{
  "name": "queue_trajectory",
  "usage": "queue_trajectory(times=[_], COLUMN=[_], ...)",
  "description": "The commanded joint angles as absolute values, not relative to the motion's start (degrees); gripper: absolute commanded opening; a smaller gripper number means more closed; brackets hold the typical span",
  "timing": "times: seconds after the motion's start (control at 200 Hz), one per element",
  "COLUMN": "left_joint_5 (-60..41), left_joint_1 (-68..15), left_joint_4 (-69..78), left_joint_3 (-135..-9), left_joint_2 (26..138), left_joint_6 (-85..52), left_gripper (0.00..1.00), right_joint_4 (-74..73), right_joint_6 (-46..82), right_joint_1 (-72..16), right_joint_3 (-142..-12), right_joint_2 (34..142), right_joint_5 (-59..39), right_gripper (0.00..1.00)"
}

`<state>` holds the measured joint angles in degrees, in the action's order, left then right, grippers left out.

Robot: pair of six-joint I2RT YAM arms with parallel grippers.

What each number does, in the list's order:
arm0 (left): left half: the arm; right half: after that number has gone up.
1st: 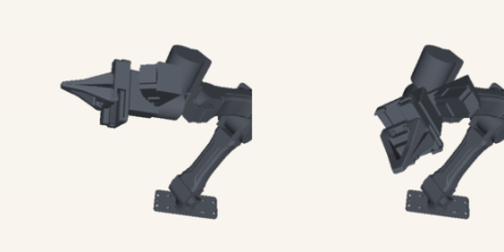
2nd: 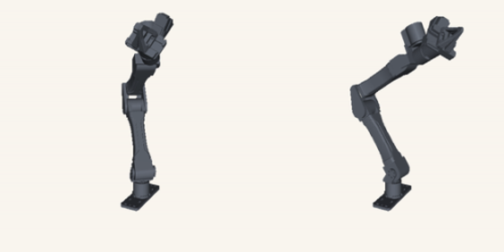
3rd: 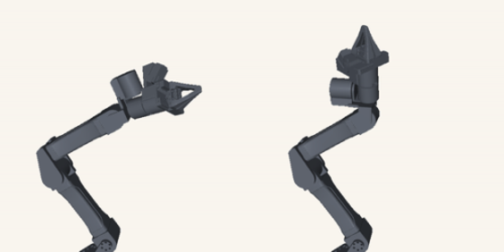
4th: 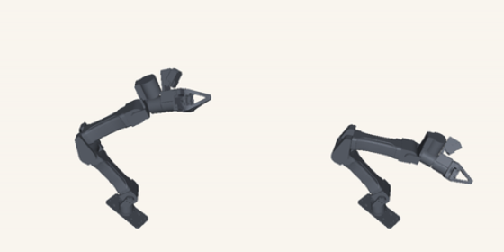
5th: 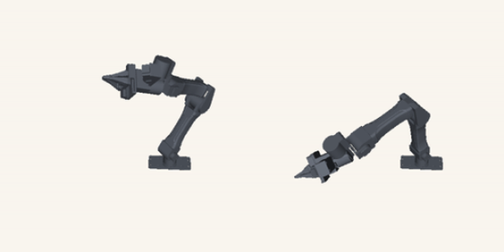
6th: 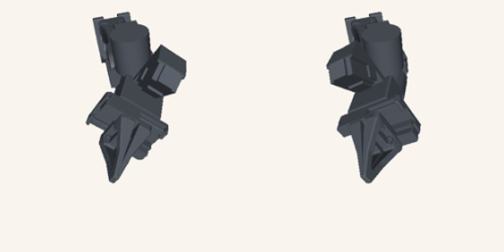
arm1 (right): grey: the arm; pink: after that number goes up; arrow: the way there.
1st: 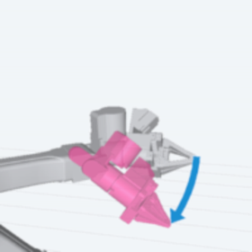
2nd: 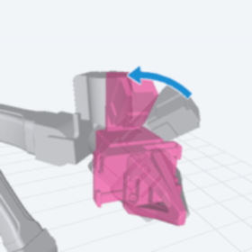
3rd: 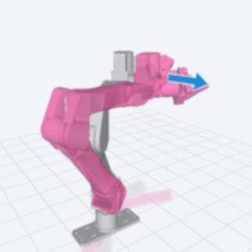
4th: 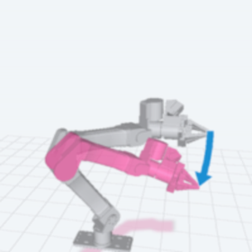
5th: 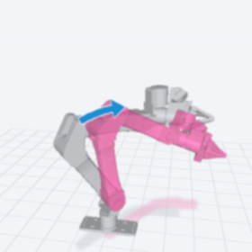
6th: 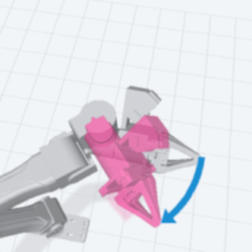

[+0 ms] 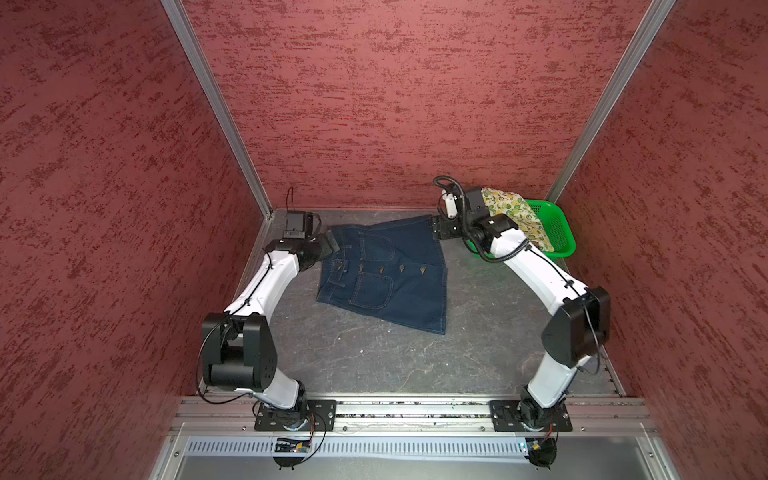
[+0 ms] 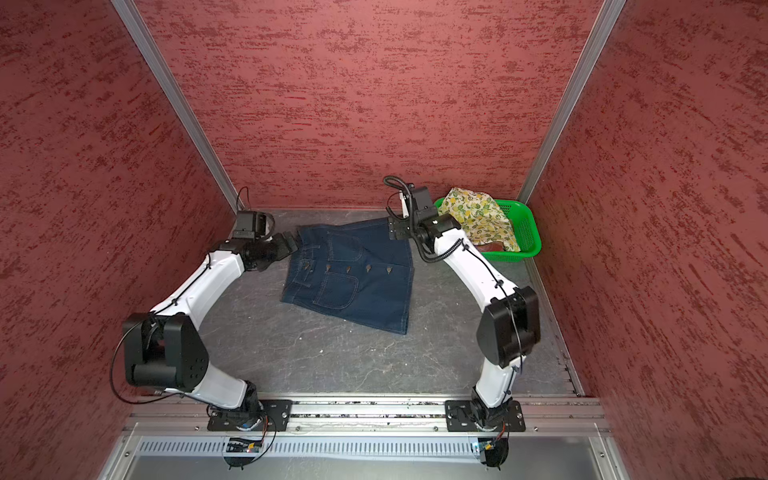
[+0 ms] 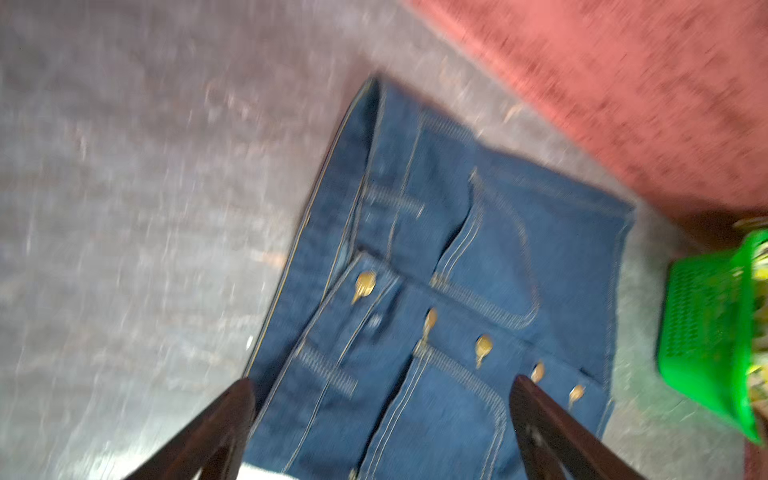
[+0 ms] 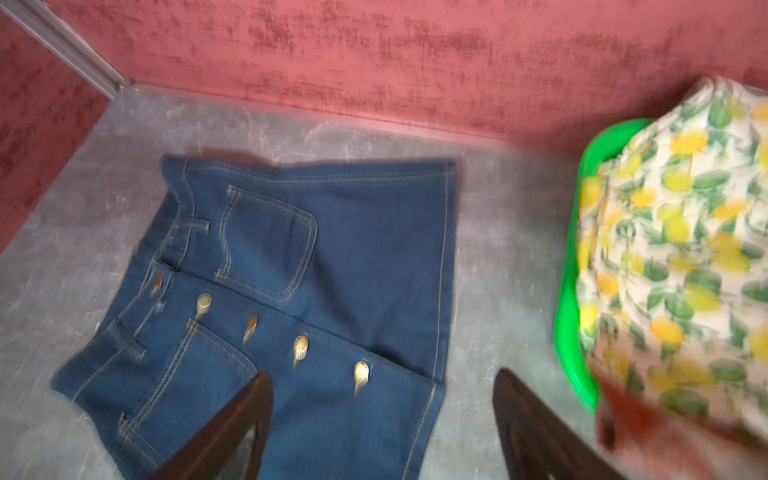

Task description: Fold and stack the skirts

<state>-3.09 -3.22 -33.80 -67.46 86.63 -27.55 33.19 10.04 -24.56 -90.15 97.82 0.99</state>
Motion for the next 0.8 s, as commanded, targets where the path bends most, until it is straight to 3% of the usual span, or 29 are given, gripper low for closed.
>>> queue_trajectory(times=[0.0,0.14,0.416,0.586,0.676,0.751,0.796], left_joint_5=[0.0,1.0,4.0,4.1,3.4,2.6,2.3], left_joint_1=[-5.2,-7.2,-8.8,-8.0,-7.2,-6.4,-6.2], left_joint_4=[-35.9,-34.5,-30.7,-27.5,-26.4,-25.6,-25.4], left_joint_3=[-60.7,-53.7,-48.3,-47.0,-47.2,-46.7,-46.5], left_joint_2=[84.5,83.5,86.5,86.9,87.5,87.8,87.5], left_joint_6=[-28.3,-29.9,-31.1,-32.2,-32.6,-32.8,-32.9], left_gripper=[0.94,0.88,0.62,0.54,0.41,0.19,0.11], right_joint_4=[26.1,23.7,22.8,22.6,22.3,21.6,20.8], right_joint_6=[16.3,20.7,28.7,31.5,32.5,33.3,34.1], right_joint_1=[-26.2,-30.4,-37.2,-37.8,-37.9,-38.0,-38.0], right_joint_3=[-78.4,-67.1,-52.6,-47.2,-45.4,-44.2,-43.2], right_joint_2=[92.7,86.3,80.7,77.3,76.8,77.1,76.9], right_joint_5=[-1.4,-0.6,-1.7,-2.4,-3.5,-5.2,-6.2], right_gripper=[0.82,0.80,0.78,0.77,0.77,0.74,0.73])
